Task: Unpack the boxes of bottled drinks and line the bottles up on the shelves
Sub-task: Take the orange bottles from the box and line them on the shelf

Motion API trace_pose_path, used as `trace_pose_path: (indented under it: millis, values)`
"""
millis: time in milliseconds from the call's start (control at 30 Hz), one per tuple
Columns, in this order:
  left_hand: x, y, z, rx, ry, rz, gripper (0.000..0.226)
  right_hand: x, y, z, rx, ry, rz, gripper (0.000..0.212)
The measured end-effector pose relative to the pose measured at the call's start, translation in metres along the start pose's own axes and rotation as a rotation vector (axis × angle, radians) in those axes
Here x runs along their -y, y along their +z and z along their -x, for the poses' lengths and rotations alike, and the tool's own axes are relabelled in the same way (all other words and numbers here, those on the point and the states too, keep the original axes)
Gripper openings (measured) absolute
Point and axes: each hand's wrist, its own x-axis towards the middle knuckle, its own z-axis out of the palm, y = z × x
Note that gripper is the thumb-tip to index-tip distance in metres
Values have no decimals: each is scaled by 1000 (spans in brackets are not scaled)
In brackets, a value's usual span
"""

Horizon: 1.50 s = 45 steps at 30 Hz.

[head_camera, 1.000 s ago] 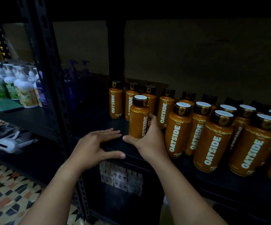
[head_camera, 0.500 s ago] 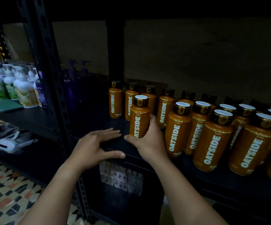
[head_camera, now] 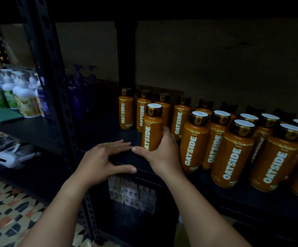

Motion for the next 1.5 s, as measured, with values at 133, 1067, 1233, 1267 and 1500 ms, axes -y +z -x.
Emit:
trace_pose_path:
  millis: [133, 1067, 1233, 1267, 1500]
  values:
    - [-1, -1, 0, 2, -14, 0, 89, 3, -3, 4, -2, 13, -29, 115]
    - [-86, 49, -16, -410, -51, 434, 87, 18, -109, 52, -177, -296, 506, 89]
    - [-79, 44, -10, -443, -56, 454, 86, 18, -93, 45, -178, -392, 515, 89]
    - [-76, 42, -9, -450, -57, 458, 86, 18, -86, 43, -185, -413, 509, 89]
    - [-43, 26, -11, -502, -108, 409, 88, 20, -33, 21, -148, -425, 262, 93]
